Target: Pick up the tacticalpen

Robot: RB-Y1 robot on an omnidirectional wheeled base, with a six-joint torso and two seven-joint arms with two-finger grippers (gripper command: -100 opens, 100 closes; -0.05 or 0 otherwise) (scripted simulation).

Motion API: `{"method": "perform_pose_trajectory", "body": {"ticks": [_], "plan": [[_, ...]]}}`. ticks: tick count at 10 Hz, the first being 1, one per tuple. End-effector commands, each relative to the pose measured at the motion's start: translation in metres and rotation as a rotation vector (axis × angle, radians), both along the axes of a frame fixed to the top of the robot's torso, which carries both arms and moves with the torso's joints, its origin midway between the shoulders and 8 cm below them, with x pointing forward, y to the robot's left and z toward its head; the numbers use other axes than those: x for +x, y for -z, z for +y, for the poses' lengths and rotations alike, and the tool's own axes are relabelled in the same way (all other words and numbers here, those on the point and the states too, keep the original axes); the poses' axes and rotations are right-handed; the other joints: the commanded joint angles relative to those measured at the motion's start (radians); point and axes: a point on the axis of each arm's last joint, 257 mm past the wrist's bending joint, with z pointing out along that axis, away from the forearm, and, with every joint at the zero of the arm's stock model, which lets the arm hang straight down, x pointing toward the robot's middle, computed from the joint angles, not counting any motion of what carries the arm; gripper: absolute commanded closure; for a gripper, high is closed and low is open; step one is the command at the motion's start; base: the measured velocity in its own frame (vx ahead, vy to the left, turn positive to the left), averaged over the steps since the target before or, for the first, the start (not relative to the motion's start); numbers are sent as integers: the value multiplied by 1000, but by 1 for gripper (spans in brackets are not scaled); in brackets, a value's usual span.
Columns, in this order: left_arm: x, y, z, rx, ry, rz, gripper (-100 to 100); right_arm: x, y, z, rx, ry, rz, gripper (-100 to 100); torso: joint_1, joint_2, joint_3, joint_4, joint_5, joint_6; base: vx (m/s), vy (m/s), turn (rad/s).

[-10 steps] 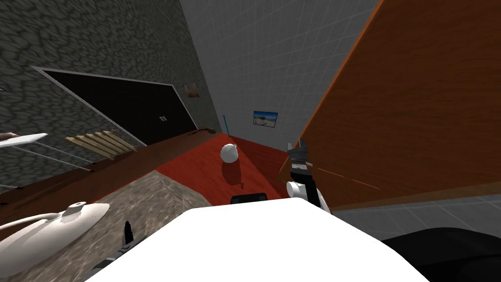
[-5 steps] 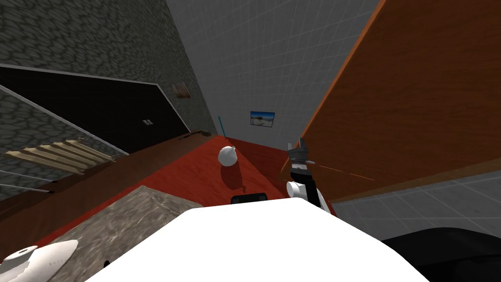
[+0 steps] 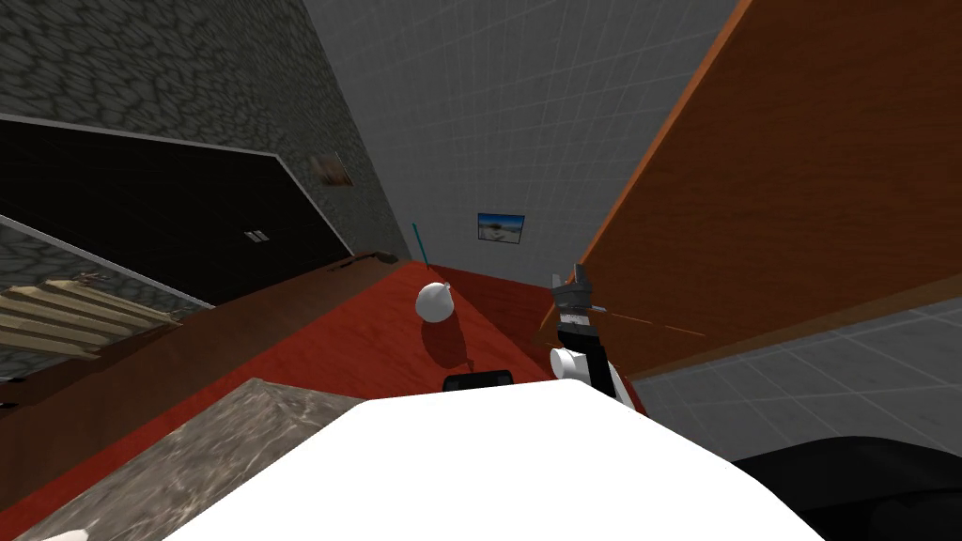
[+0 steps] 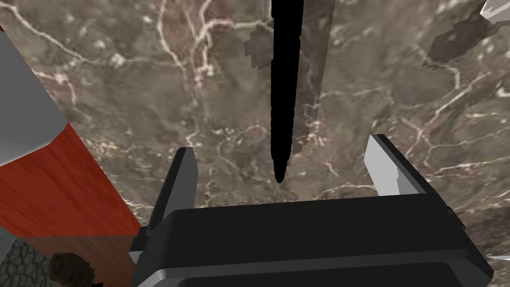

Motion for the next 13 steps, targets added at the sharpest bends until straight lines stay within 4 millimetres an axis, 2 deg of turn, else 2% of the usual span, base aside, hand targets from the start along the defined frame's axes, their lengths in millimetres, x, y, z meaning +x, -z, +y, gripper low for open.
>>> {"method": "perform_pose_trajectory", "body": {"ticks": [1, 2, 3, 9, 10, 11, 13], "plan": [[0, 0, 0, 0, 0, 0, -100, 0, 0, 0, 0, 0, 0, 0, 0, 0, 0, 0, 0, 0, 0, -7, 0], [-1, 0, 0, 0, 2, 4, 0, 0, 0, 0, 0, 0, 0, 0, -5, 2, 1, 1, -1, 0, 0, 0, 0], [3, 6, 2, -2, 22, 3, -100, 0, 0, 0, 0, 0, 0, 0, -6, 3, 2, 1, -2, 0, 26, -3, 138], [20, 25, 13, -1, 107, 2, -100, 0, 0, 0, 0, 0, 0, 0, -6, 0, 0, 0, -2, 0, 50, -5, 137], [17, 22, 10, -2, 95, 1, -100, 0, 0, 0, 0, 0, 0, 0, -6, 0, 0, 0, -2, -1, 21, -2, 28], [18, 22, 10, -2, 97, 1, 100, 0, 0, 0, 0, 0, 0, 0, -6, 2, 1, 0, -2, 0, 0, 0, 0], [17, 22, 10, -2, 97, 3, 100, 0, 0, 0, 0, 0, 0, 0, -6, 3, 2, 1, -1, 0, 0, 0, 0]]}}
